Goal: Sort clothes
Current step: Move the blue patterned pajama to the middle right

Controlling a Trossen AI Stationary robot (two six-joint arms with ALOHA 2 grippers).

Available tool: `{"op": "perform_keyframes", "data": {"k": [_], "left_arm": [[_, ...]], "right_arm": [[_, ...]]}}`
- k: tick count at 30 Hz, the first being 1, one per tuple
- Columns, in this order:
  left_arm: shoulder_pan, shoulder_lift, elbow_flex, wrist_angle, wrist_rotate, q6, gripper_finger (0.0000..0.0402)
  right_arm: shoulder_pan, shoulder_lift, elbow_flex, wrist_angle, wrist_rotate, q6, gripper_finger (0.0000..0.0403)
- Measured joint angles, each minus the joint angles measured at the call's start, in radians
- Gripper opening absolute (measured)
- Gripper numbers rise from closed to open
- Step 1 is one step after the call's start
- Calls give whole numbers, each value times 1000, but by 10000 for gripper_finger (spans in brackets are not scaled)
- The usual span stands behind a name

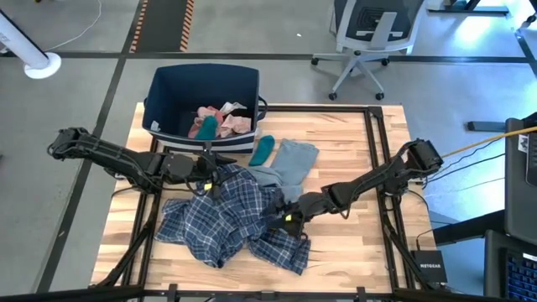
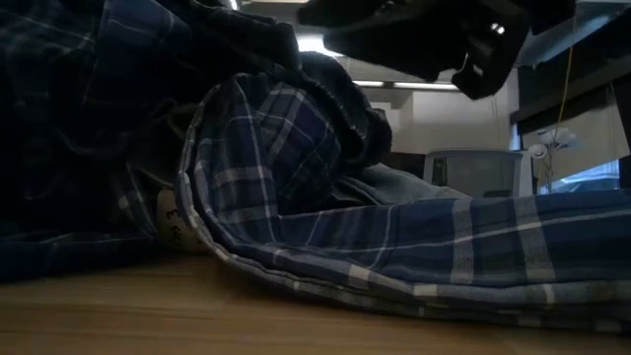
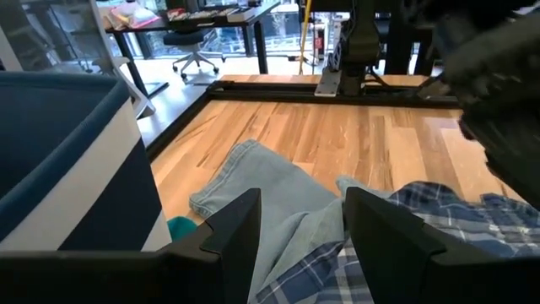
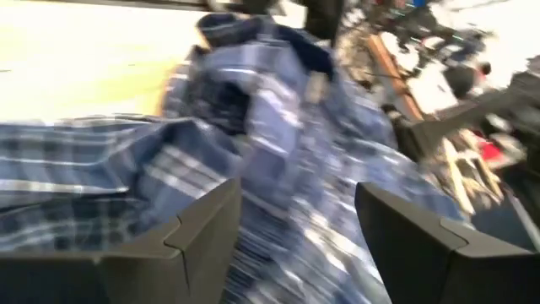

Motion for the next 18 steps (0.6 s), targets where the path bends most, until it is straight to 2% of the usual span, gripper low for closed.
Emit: {"op": "perform_keyframes", "data": {"k": [3,9,14,18], "left_arm": [[1,0,0,1,0,4,169],[1,0,0,-8,0,-13,169],[1,0,0,-5,1,-6,169],[1,0,0,-7,0,-3,169]], "right_arm": [[0,76,71,-63,8,-38,253],[-1,192,201,-176,241,-107,253],[-12,227,262,-225,352,-162,251],[-21,229,272,-233,441,-176,215]]}}
